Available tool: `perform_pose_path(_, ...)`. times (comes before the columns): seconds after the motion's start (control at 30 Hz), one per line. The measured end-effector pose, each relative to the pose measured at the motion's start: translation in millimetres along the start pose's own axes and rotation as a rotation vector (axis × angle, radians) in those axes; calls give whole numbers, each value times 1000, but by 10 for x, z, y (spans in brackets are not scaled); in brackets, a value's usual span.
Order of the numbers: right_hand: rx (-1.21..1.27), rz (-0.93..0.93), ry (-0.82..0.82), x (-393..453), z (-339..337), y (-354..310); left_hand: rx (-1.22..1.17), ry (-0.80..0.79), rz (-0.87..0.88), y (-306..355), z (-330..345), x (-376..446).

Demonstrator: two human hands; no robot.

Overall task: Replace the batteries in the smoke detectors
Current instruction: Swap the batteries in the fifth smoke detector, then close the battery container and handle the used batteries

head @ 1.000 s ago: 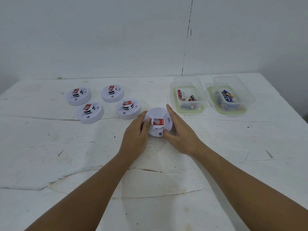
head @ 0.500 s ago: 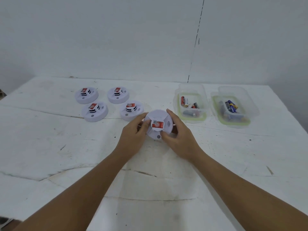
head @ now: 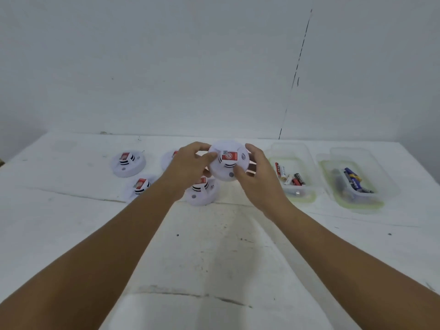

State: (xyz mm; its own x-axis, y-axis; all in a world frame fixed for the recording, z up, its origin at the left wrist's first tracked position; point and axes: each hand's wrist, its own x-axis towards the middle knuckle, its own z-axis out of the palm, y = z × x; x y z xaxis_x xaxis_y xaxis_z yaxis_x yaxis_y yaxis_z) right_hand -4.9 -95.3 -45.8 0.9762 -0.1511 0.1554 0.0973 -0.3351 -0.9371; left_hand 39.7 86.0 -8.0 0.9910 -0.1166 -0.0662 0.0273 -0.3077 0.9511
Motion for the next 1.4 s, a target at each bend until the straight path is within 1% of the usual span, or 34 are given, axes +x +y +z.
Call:
perform_pose_path(0.1, -58, 86, -19, 250, 50, 0, 35, -57, -50, 3, -30, 306)
perform_pose_path(0.2, -1, 230, -36, 442, 84, 34, 74, -108, -109, -56, -7, 588)
perform_pose_path(0.27, 18, 289, -25, 528, 121, 65, 110, -140, -140, -111, 39, 742)
perform_pose_path(0.4, -49, 327, -10, 591, 196, 95, 230, -179, -175, -197, 142, 938)
perform_pose_path(0.57, -120, 344, -9, 680, 254, 192, 321, -199, -182, -243, 210, 1053)
perform_pose_path(0.63, -222, 322, -18, 736, 288, 262, 342, -195, -174, -256, 240, 1066)
perform_pose_path(0.73, -428, 300, -89, 774, 303, 319, 408, -177, -134, -260, 287, 1063)
perform_pose_path(0.8, -536, 280, -108, 776, 307, 327, 454, -161, -111, -250, 310, 1036)
perform_pose_path(0.9, -539, 274, -106, 753, 338, 329, 529, -135, -92, -245, 320, 995)
perform_pose_path(1.0, -470, 246, -98, 616, 307, 263, 614, -57, 0, -214, 341, 917)
perform_pose_path(1.1, -430, 105, -66, 398, 172, 136, 601, 52, 120, -123, 381, 772)
perform_pose_path(1.17, -436, 4, -33, 300, 40, 65, 564, 83, 172, -43, 433, 632)
perform_pose_path(1.23, -478, -78, 0, 239, -138, 3, 544, 84, 190, 22, 497, 476)
perform_pose_path(1.3, -538, -120, 48, 186, -368, -12, 540, 63, 185, 43, 578, 319)
perform_pose_path(1.4, -680, -111, 79, 97, -748, 61, 556, -27, 154, 23, 726, 88)
